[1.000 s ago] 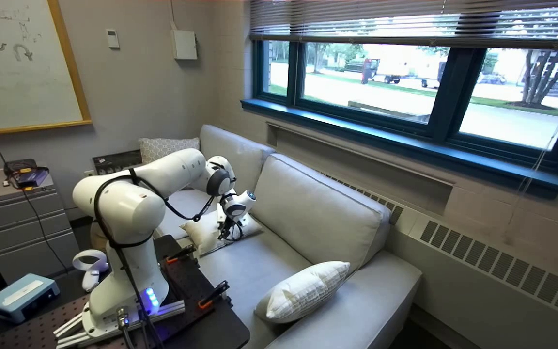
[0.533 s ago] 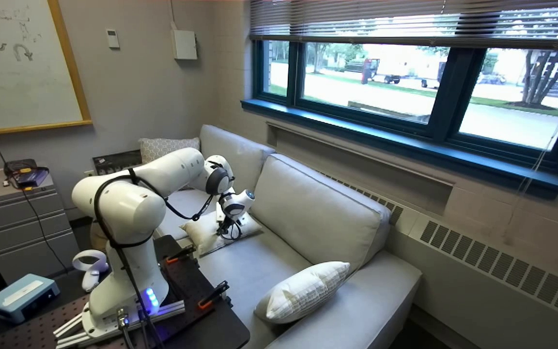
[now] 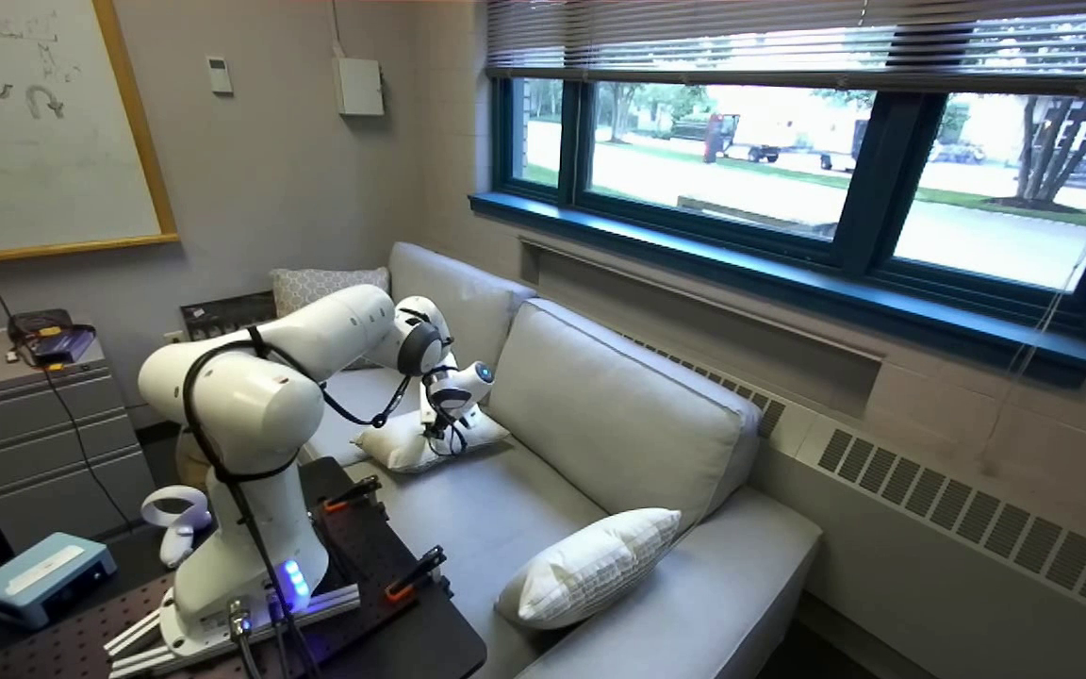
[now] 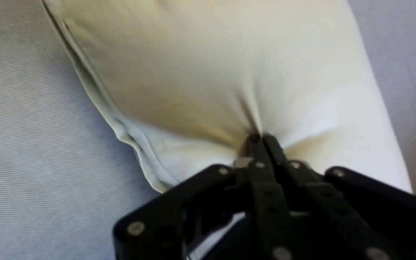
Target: Put the pillows upright against the armrest of the couch
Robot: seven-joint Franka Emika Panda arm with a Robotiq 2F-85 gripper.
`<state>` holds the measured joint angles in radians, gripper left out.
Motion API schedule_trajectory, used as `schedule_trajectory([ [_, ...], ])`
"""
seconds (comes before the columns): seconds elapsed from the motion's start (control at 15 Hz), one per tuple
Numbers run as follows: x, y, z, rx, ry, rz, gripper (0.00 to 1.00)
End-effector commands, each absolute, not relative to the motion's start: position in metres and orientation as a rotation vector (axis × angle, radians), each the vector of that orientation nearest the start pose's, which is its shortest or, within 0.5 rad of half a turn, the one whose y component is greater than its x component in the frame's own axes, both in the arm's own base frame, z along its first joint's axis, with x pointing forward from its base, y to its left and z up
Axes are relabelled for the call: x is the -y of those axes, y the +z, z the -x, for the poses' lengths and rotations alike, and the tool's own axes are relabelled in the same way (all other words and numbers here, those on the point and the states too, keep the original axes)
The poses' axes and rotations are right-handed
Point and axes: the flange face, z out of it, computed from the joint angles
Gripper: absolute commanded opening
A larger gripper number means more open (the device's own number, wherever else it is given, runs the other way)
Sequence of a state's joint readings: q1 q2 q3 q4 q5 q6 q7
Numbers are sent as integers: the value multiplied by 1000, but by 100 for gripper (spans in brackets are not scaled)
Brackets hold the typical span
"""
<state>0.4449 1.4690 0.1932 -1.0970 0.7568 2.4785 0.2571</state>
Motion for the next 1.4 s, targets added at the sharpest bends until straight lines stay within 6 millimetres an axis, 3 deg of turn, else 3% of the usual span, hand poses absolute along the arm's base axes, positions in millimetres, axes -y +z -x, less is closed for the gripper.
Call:
schedule_trajectory([
  [0.0,-403,-80,-578,-455,361,2477,5],
  [0.07,-409,-76,-578,-410,357,2474,4],
  [0.13,-413,-74,-577,-350,370,2484,20],
  [0.27,-408,-74,-578,-261,393,2485,36],
  [0.53,-379,-81,-578,-124,526,2360,64],
  [0.8,-345,-91,-589,-159,557,2524,95],
  [1.0,-334,-96,-597,-191,459,2651,100],
  [1.33,-345,-110,-579,-280,398,2621,100],
])
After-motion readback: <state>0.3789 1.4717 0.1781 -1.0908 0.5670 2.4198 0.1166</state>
